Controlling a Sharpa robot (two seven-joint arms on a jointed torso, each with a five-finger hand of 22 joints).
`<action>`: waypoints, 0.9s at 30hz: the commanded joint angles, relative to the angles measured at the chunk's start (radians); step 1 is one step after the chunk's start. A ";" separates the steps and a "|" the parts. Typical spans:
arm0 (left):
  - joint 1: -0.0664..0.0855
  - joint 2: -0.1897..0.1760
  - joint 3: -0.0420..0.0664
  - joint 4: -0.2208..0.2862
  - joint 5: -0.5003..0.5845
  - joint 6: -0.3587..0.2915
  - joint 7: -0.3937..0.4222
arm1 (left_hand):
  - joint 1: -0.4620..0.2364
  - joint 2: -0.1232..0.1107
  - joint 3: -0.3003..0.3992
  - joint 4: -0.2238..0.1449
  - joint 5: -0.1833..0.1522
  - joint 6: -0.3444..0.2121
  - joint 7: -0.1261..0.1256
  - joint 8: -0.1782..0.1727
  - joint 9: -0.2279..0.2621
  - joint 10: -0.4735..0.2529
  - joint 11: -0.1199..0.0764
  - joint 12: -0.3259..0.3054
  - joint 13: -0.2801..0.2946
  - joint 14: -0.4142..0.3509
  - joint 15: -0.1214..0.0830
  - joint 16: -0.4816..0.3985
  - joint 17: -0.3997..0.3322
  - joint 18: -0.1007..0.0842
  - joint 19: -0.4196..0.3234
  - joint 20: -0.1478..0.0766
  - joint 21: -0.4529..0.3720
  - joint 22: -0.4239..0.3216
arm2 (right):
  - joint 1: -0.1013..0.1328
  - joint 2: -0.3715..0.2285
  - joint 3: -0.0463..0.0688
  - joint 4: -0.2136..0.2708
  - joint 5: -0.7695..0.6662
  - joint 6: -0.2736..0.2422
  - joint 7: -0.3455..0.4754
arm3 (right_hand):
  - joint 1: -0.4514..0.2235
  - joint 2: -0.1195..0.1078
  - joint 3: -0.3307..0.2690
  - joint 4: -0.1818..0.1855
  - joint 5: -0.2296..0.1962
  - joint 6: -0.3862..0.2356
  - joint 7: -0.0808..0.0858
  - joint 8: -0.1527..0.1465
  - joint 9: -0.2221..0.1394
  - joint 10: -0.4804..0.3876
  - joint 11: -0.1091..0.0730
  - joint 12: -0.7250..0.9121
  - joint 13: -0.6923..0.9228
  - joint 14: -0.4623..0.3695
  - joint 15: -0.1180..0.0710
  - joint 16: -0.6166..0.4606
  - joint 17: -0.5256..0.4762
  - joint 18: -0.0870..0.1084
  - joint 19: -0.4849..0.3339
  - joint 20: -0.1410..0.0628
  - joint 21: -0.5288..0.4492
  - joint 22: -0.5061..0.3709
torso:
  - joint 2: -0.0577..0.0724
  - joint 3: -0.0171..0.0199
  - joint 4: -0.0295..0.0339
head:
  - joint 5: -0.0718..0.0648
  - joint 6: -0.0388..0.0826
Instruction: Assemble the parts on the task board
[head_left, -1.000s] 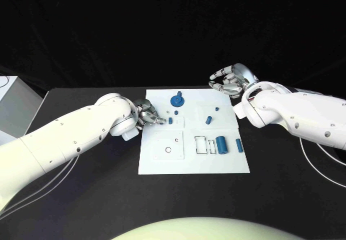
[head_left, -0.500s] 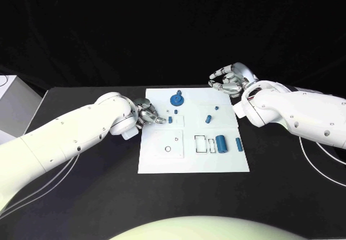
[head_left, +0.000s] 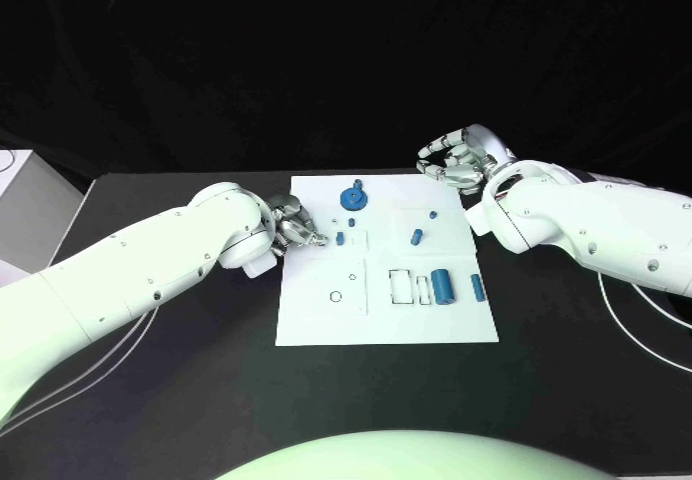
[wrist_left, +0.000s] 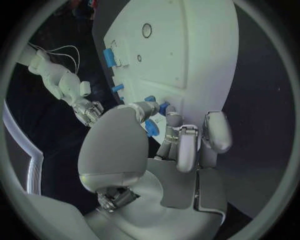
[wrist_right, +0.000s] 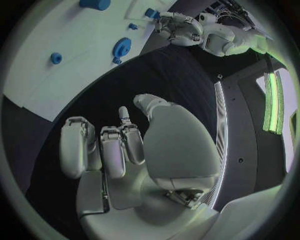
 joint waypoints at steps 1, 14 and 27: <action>-0.002 0.001 -0.002 0.000 0.017 0.001 -0.005 | 0.011 0.004 0.123 -0.108 0.004 -0.002 0.006 -0.007 -0.001 -0.006 0.003 -0.010 -0.003 0.034 0.005 0.000 0.123 -0.016 -0.003 0.002 0.001 -0.001 | -0.001 0.000 0.000 0.000 -0.010 0.014 0.004 | -0.004 -0.010 0.005 0.001 0.004 -0.005 0.000 0.005 -0.001 0.005 0.000 0.006 0.141 0.088 -0.002 -0.003 0.191 0.005 0.029 -0.004 -0.003 0.043 | -0.001 -0.0004 -0.0002 | 0.000 0.000; -0.002 -0.004 -0.002 0.011 0.050 -0.010 -0.003 | -0.057 0.004 0.280 -0.229 0.009 0.032 0.011 -0.018 0.012 0.033 0.006 -0.014 0.030 0.048 0.007 0.004 0.149 -0.018 0.004 0.005 0.021 0.018 | -0.004 0.000 0.000 0.000 -0.010 0.019 0.001 | -0.004 -0.010 0.005 0.001 0.004 -0.005 0.000 0.005 -0.001 0.005 0.000 0.006 0.141 0.088 -0.002 -0.003 0.191 0.005 0.029 -0.004 -0.003 0.043 | 0.000 0.0003 0.0000 | 0.001 0.001; -0.002 -0.025 0.004 0.024 0.091 0.005 0.000 | -0.080 0.005 0.308 -0.263 0.012 0.052 0.004 -0.019 0.016 0.064 0.000 -0.011 0.058 0.054 0.001 0.005 0.160 -0.018 0.002 0.005 0.025 0.018 | -0.007 -0.001 0.000 -0.001 -0.010 0.026 -0.002 | -0.006 -0.011 0.007 0.000 0.005 -0.005 0.000 0.005 -0.001 0.008 0.000 0.008 0.143 0.088 -0.002 -0.003 0.191 0.005 0.030 -0.004 -0.003 0.043 | -0.001 0.0002 0.0005 | 0.002 0.004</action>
